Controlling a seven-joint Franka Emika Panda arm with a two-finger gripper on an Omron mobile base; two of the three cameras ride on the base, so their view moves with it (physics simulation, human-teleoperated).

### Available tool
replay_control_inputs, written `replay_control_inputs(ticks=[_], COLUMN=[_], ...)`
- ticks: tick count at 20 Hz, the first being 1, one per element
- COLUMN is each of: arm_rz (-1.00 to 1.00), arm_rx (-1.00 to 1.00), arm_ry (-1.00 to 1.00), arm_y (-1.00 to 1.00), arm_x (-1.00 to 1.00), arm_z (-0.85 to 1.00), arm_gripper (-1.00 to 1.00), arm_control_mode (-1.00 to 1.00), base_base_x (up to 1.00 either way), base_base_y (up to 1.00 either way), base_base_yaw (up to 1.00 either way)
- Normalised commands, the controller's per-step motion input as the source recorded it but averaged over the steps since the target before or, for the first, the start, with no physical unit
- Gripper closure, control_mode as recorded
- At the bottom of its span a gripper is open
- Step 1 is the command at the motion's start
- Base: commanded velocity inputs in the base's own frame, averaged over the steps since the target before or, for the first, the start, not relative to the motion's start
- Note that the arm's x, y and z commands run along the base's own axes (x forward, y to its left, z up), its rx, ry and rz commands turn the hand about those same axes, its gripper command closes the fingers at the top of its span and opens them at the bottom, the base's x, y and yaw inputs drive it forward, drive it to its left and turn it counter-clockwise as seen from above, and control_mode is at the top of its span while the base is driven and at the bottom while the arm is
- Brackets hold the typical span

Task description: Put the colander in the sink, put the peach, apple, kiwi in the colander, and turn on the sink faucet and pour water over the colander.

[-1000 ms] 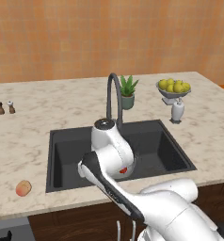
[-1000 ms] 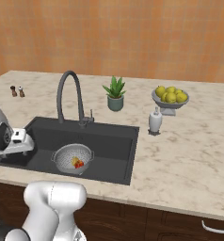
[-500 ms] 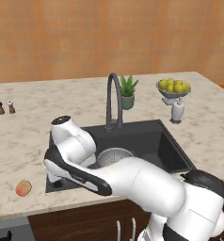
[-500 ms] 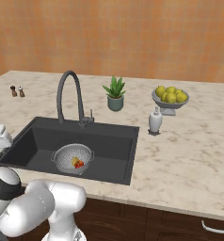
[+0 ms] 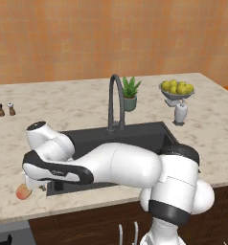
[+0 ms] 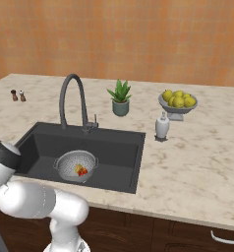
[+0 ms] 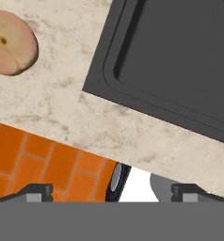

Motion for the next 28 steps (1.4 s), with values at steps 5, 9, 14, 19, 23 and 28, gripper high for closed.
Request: replay_control_inputs(ticks=[5, 9, 14, 19, 23, 28], arm_rz=[-0.12, -0.21, -0.28, -0.26, -0.25, -0.25], arm_rx=[0.1, 0.07, 0.15, 0.14, 0.0, 0.0], arm_ry=[-0.08, -0.1, -0.03, 0.02, 0.06, 0.08], arm_y=[0.35, 0.43, 0.39, 0.33, 0.31, 0.25], arm_x=[0.14, 0.19, 0.22, 0.25, 0.13, 0.07], arm_z=[-0.22, -0.06, -0.22, -0.16, -0.23, -0.27], arm_gripper=[-1.0, -1.0, -1.0, -1.0, -1.0, -1.0], arm_control_mode=[-1.0, -1.0, -1.0, -1.0, -1.0, -1.0], base_base_x=[0.0, 0.0, 0.0, 0.0, 0.0, 0.0], base_base_y=[0.0, 0.0, 0.0, 0.0, 0.0, 0.0], base_base_yaw=[0.0, 0.0, 0.0, 0.0, 0.0, 0.0])
